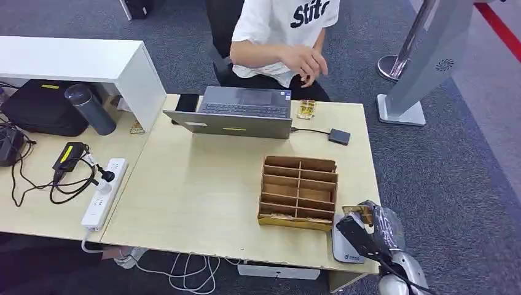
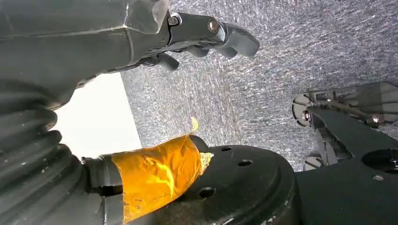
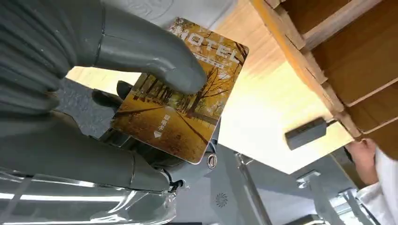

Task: Pass the card to the sensor for recognition and then transmit it.

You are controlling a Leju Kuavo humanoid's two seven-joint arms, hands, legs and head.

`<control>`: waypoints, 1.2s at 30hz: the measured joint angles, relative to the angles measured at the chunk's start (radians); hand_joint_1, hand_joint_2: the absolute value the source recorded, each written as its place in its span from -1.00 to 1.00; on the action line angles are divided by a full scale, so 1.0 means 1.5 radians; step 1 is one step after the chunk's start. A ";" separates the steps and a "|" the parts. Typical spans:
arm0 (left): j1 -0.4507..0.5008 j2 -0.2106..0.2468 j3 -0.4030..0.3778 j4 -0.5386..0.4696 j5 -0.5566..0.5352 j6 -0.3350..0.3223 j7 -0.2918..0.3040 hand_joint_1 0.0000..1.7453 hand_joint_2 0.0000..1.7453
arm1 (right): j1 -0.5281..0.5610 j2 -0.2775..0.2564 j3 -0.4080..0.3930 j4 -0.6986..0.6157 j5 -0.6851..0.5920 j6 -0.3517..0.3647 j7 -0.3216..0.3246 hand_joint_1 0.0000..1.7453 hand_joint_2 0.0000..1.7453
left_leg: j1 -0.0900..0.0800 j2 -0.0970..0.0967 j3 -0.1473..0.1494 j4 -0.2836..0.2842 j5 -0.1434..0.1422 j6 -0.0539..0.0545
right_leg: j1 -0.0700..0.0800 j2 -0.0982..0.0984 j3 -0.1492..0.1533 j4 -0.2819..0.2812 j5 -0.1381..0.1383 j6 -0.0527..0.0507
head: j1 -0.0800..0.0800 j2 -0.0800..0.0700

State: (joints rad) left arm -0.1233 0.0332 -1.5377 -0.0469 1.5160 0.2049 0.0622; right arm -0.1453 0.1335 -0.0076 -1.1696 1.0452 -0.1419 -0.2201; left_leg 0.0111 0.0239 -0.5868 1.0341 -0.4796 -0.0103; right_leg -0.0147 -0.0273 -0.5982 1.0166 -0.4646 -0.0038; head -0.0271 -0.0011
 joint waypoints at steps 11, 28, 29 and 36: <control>0.000 -0.001 -0.001 0.000 0.001 0.000 0.001 -1.00 1.00 | -0.001 -0.001 0.014 -0.047 0.012 -0.082 -0.035 1.00 1.00 | 0.000 0.000 0.000 0.000 0.000 0.000 | 0.000 0.000 0.000 0.000 0.000 0.000 | 0.000 0.000; -0.005 0.005 -0.001 0.000 -0.120 0.000 0.006 -1.00 1.00 | -0.242 0.021 0.205 -0.100 0.001 0.027 -0.008 1.00 1.00 | 0.000 0.002 0.000 0.000 0.002 -0.002 | 0.000 0.001 -0.001 0.002 0.002 -0.002 | 0.000 0.000; -0.007 0.006 -0.002 0.000 -0.131 0.000 0.005 -1.00 1.00 | -0.284 0.032 0.223 -0.059 -0.006 0.031 0.003 1.00 1.00 | 0.000 0.002 0.000 0.000 0.002 -0.002 | 0.000 0.002 -0.001 0.002 0.002 -0.002 | 0.000 0.000; -0.009 0.009 -0.004 0.000 -0.160 0.000 0.001 -1.00 1.00 | -0.425 0.081 0.258 0.113 -0.026 0.048 0.034 1.00 1.00 | 0.001 0.000 0.000 0.000 0.003 -0.002 | 0.001 0.001 -0.001 0.002 0.002 -0.002 | 0.000 0.000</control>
State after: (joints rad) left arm -0.1372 0.0473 -1.5435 -0.0469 1.2764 0.2049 0.0641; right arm -0.7828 0.2545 0.3792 -1.0005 1.0059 -0.0694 -0.1686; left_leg 0.0120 0.0245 -0.5874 1.0340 -0.4755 -0.0139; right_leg -0.0138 -0.0263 -0.5999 1.0194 -0.4620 -0.0068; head -0.0271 -0.0011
